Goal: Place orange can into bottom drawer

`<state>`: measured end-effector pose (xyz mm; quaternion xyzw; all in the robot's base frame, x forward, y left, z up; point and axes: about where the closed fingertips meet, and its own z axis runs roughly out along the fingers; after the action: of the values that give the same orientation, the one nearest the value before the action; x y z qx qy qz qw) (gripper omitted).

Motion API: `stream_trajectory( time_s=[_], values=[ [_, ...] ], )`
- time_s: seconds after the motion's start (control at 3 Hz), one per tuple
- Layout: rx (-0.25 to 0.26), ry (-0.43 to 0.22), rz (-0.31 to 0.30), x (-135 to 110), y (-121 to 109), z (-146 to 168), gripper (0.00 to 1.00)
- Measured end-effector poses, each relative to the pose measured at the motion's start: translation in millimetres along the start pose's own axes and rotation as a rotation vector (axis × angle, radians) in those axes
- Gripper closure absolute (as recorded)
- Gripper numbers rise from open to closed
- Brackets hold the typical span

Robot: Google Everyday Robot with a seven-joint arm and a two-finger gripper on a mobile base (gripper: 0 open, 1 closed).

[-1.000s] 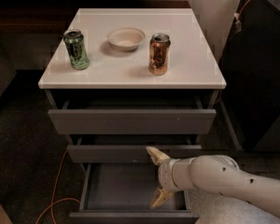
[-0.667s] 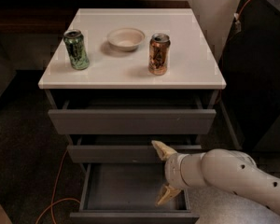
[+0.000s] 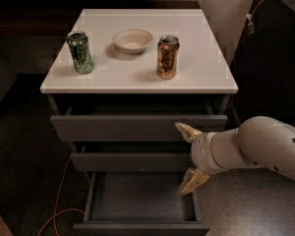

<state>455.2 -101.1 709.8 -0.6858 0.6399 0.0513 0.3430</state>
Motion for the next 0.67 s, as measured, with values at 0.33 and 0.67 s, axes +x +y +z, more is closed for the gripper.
stream_trajectory(
  time_s=[0.33, 0.67],
  values=[
    [0.022, 0.023, 0.038, 3.2, -32.6, -34.8, 0.00],
    [0.051, 0.044, 0.058, -0.7, -63.0, -67.4, 0.00]
  ],
)
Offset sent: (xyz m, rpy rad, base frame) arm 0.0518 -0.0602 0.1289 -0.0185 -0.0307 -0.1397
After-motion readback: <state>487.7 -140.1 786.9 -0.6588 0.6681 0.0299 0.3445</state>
